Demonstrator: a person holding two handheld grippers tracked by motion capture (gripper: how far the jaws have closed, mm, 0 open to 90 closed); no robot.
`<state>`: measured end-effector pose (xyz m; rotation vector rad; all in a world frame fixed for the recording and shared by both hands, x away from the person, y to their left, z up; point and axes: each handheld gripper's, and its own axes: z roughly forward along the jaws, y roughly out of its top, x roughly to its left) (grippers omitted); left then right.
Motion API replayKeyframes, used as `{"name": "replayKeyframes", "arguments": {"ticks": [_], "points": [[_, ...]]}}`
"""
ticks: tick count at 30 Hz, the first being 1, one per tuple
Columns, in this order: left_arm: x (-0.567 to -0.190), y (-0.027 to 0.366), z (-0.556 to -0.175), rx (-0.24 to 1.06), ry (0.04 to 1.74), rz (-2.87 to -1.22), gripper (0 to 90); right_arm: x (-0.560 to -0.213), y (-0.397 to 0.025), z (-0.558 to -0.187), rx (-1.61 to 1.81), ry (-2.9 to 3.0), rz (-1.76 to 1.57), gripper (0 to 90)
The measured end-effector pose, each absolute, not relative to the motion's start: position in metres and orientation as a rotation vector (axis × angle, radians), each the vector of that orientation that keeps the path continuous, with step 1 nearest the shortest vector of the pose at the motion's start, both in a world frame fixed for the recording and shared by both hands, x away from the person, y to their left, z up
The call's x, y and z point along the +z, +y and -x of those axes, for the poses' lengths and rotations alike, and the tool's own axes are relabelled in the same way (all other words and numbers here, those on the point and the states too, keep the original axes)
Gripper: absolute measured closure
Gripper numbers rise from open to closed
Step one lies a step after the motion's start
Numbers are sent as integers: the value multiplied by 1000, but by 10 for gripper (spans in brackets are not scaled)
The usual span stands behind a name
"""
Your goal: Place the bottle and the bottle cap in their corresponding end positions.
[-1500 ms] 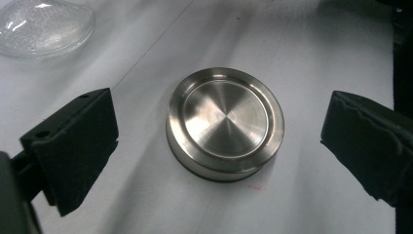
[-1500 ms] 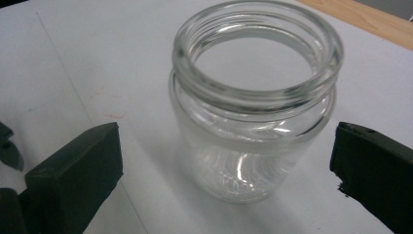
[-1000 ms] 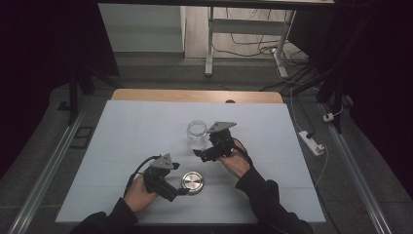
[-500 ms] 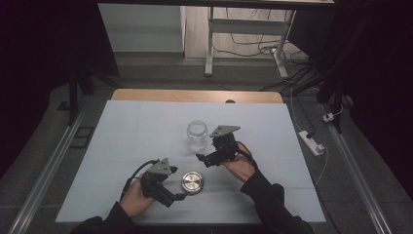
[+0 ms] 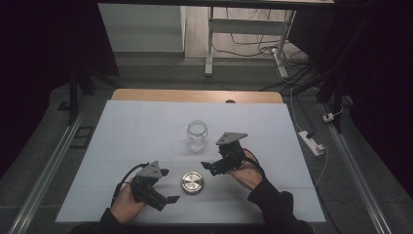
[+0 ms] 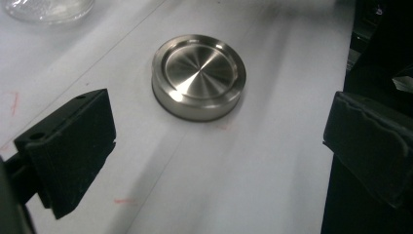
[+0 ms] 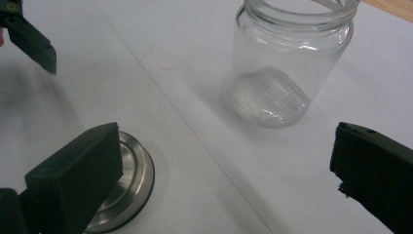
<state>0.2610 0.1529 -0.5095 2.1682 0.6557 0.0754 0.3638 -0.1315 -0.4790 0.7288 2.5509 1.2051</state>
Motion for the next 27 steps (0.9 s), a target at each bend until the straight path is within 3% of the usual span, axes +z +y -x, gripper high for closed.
{"name": "replayKeyframes", "arguments": {"ticks": [27], "points": [[-510,198,-235,168,824,-2113,0,-482,-184,-327,1200,2462,-765,0]]}}
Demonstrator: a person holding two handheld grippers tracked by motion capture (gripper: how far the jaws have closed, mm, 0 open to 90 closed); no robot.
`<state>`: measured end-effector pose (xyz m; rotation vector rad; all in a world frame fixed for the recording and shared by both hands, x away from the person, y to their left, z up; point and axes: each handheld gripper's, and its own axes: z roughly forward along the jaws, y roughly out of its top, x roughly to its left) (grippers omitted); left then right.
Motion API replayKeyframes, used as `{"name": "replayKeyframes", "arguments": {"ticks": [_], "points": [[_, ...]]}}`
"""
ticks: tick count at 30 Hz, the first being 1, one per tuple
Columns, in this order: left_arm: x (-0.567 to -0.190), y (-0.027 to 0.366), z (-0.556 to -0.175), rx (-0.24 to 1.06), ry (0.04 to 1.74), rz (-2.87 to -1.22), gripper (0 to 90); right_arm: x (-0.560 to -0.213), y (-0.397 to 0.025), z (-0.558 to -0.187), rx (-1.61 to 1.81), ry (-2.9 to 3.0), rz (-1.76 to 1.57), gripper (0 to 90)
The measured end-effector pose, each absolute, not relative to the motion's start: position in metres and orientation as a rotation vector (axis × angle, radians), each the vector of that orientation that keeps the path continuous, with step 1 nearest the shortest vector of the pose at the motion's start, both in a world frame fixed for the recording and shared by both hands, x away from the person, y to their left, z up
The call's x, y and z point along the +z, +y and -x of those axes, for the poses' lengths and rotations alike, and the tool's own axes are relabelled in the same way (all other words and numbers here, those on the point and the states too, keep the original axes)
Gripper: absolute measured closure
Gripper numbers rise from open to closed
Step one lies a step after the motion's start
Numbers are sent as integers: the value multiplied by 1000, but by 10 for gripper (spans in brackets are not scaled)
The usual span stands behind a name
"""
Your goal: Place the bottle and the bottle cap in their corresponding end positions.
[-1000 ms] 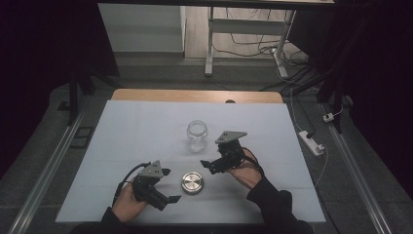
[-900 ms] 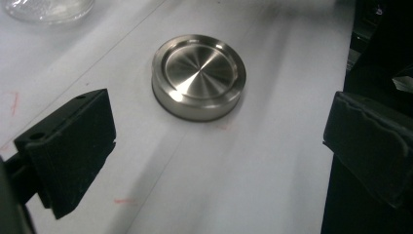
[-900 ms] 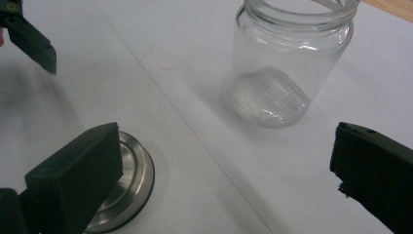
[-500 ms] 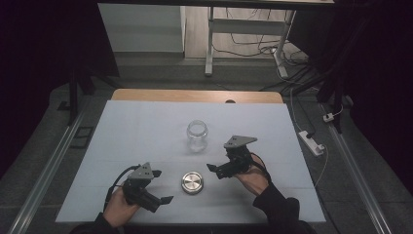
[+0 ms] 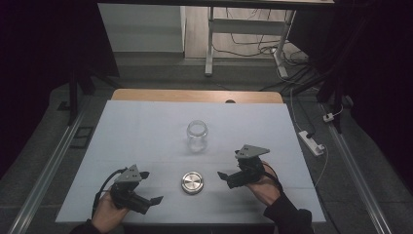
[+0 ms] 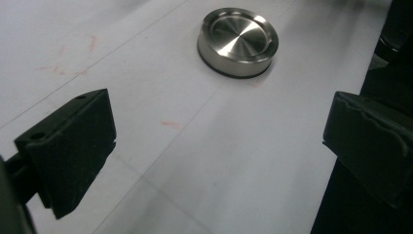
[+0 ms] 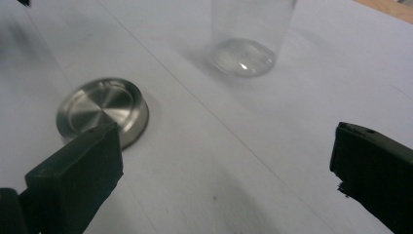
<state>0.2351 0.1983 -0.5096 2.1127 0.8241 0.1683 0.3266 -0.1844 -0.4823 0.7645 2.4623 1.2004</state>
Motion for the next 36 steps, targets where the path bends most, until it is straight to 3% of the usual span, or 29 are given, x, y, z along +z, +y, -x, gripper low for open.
{"name": "replayKeyframes", "arguments": {"ticks": [36], "points": [[-521,278,-195,275,1107,-1989,0,-491,-286,-271,1115,2304,-1030,0]]}}
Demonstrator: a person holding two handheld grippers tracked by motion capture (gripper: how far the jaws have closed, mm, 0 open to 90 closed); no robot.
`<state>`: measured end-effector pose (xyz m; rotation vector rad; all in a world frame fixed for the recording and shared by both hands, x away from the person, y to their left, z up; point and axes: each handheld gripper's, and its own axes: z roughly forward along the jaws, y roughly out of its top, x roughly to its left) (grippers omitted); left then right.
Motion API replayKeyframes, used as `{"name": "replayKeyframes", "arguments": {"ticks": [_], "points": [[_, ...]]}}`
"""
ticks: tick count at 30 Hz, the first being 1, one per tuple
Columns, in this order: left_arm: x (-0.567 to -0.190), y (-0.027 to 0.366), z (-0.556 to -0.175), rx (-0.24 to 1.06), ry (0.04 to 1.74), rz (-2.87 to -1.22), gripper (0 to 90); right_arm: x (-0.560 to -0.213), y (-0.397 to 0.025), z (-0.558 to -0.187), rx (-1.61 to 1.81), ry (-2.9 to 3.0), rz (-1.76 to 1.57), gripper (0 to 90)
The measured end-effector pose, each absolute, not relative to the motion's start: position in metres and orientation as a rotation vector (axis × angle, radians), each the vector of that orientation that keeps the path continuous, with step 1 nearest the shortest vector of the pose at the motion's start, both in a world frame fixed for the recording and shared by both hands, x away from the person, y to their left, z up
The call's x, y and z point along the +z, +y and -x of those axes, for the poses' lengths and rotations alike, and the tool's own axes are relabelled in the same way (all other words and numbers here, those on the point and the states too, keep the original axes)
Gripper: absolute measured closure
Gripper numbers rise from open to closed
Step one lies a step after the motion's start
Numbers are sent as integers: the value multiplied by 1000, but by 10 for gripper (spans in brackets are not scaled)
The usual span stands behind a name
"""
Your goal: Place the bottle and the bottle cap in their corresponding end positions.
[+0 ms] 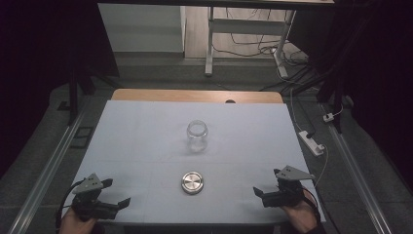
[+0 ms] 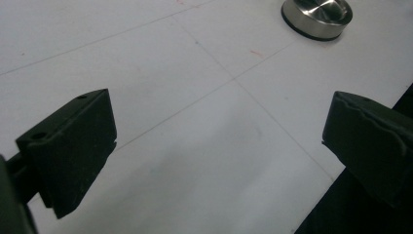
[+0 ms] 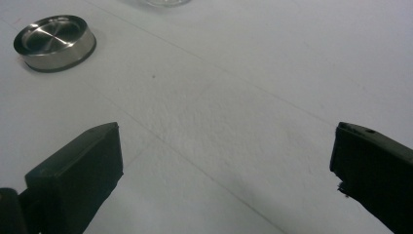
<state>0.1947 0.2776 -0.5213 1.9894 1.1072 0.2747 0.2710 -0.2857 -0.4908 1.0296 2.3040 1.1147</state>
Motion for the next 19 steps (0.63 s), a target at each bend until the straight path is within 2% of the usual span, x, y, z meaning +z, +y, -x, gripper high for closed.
{"name": "replayKeyframes", "arguments": {"ticks": [19], "points": [[-523,286,-181,311,1205,-2024,2,-494,-312,-248,1099,2270,-1126,0]]}}
